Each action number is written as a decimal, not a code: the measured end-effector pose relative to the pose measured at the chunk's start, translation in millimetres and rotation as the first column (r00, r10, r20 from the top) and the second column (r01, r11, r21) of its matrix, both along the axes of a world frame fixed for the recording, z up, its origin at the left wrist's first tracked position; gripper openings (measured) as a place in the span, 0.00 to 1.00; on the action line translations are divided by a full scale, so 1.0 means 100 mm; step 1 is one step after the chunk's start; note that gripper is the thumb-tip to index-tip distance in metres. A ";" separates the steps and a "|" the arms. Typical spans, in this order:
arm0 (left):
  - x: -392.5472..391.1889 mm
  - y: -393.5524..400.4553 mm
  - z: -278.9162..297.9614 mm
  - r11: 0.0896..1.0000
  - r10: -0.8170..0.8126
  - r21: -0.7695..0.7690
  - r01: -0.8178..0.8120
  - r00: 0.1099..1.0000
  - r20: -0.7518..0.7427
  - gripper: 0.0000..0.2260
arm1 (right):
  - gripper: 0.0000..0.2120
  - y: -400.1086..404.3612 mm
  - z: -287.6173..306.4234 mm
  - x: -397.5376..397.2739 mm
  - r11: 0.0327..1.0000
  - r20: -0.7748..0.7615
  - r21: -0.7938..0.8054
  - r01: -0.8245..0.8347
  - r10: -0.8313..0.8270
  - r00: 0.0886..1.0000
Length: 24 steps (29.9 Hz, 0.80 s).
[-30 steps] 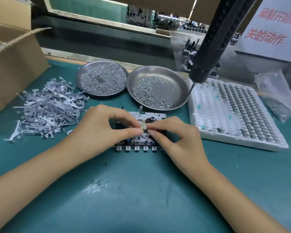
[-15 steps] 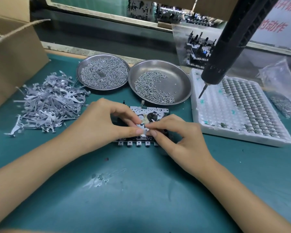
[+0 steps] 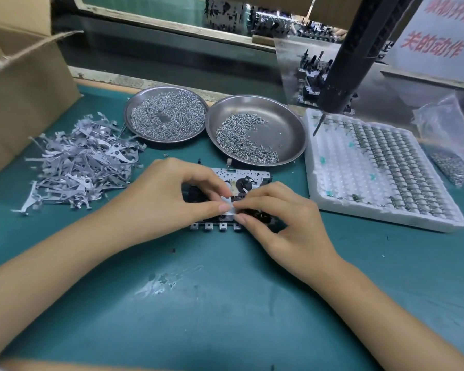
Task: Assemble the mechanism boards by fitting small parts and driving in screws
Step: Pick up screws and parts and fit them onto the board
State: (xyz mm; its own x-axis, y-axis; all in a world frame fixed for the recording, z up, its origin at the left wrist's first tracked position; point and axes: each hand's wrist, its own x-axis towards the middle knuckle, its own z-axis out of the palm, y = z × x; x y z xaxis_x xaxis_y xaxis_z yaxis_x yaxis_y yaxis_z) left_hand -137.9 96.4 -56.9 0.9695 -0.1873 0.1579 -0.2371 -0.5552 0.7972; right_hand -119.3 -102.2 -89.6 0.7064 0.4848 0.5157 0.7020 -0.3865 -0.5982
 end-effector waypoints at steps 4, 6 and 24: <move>0.01 0.02 -0.01 0.997 -0.002 0.076 -0.007 0.993 0.116 0.03 | 0.06 -0.02 0.02 0.01 0.996 -0.078 0.089 0.010 -0.004 0.997; 0.01 0.03 0.01 0.989 -0.022 0.151 -0.008 0.980 0.196 0.06 | 0.06 -0.02 0.04 0.02 0.990 -0.117 0.139 0.034 -0.017 0.993; 0.92 0.41 0.00 0.664 0.469 0.544 -0.513 0.853 0.231 0.07 | 0.07 -0.02 0.02 0.04 0.976 -0.106 0.209 0.064 -0.042 0.993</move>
State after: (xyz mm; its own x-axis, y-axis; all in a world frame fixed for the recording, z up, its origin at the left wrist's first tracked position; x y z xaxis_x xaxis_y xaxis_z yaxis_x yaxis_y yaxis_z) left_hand -46.3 137.7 -57.4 0.9386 0.2381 0.2497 0.1634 -0.9442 0.2861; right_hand -115.8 -104.1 -88.1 0.7814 0.3326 0.5280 0.6163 -0.2783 -0.7367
